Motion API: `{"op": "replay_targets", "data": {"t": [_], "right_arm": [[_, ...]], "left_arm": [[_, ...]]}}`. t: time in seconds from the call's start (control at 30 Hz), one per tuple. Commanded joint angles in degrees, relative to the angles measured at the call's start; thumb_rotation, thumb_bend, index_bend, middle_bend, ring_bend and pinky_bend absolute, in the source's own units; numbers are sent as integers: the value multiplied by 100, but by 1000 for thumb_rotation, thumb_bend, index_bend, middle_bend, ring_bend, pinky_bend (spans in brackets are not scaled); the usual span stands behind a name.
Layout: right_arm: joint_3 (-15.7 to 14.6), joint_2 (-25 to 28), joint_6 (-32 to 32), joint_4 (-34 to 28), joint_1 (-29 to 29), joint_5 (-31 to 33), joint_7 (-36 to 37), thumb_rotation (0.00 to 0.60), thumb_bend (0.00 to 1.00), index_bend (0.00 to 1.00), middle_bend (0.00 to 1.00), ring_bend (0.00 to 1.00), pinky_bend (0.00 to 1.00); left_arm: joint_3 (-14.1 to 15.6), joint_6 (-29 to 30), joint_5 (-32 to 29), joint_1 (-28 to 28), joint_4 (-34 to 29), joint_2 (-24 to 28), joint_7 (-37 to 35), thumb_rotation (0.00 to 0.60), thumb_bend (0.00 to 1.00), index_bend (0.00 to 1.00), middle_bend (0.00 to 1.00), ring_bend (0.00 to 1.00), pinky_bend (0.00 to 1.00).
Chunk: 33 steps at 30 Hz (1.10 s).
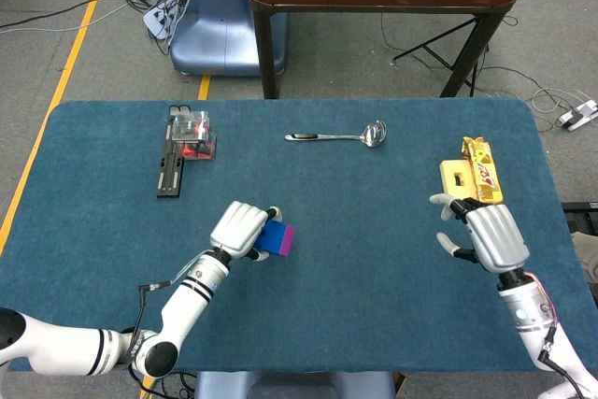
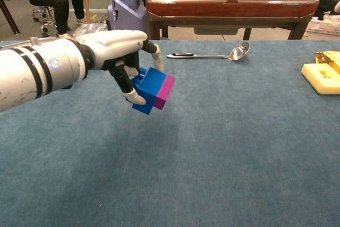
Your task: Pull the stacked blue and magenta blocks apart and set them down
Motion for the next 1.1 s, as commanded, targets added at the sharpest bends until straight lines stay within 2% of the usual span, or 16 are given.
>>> {"op": "replay_targets", "data": {"t": [0.03, 0.23, 0.53, 0.83, 1.1], "right_arm": [[171, 182, -222, -244, 209, 138, 16, 600, 215, 321, 564, 553, 737], [440, 386, -613, -599, 577, 428, -48, 600, 168, 321, 669, 672, 818], [806, 561, -1217, -1020, 1098, 1071, 142, 600, 118, 321, 860, 859, 957], [950, 567, -1679, -1126, 1458, 1625, 388, 600, 85, 321, 927, 927, 1000], [1046, 635, -2160, -1163, 1759, 2112, 655, 600, 53, 321, 962, 965, 1000]], "left_arm": [[-195, 197, -307, 186, -79, -32, -220, 600, 258, 579, 1000, 921, 1000], [-493, 220, -777, 371, -159, -28, -630, 600, 260, 591, 1000, 925, 1000], [-901, 374, -890, 690, -47, -240, -1516, 600, 302, 611, 1000, 927, 1000], [-1225, 609, -586, 973, 98, -517, -2360, 600, 323, 626, 1000, 927, 1000], [-1387, 693, -256, 1075, 304, -713, -2751, 600, 323, 627, 1000, 928, 1000]]}}
